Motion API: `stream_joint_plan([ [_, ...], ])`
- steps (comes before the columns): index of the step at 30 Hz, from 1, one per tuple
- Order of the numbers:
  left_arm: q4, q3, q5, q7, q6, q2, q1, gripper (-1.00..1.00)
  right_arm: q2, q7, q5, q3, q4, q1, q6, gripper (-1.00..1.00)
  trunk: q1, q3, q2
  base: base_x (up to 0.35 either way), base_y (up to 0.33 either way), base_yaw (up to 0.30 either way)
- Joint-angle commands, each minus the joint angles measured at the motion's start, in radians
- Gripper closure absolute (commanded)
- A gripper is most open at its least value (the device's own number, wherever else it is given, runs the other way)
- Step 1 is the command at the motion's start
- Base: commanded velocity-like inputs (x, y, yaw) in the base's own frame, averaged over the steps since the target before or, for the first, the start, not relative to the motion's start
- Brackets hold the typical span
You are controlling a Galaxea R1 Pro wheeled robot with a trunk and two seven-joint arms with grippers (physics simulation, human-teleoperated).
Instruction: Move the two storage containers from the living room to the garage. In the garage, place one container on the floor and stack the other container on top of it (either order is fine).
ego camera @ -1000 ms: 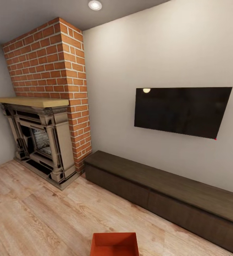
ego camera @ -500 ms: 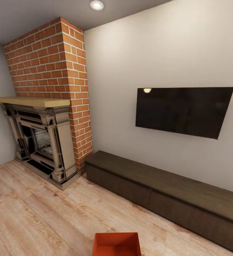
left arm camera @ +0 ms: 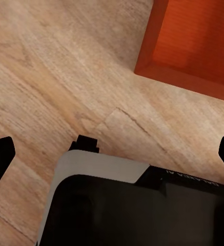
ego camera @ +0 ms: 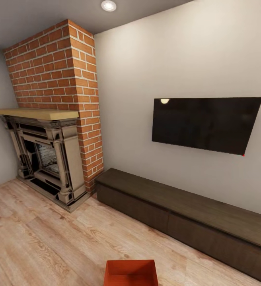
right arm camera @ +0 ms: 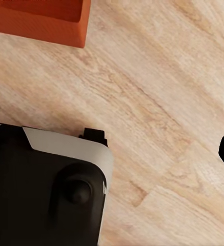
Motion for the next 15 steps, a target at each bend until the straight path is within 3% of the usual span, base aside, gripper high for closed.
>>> stream_joint_plan([
  [1, 0.001, -0.008, 0.009, 0.000, -0.003, 0.000, -0.001, -1.00, 0.000, -0.003, 0.004, 0.004, 0.003, -0.001, -0.005, -1.00, 0.000, -0.002, -0.001, 0.000, 0.000, 0.000],
  [15, -0.001, -0.010, 0.006, -0.002, -0.004, 0.000, -0.001, -1.00, -0.001, -0.003, 0.001, 0.002, 0.003, -0.001, 0.004, -1.00, 0.000, -0.021, -0.001, 0.000, 0.000, 0.000],
])
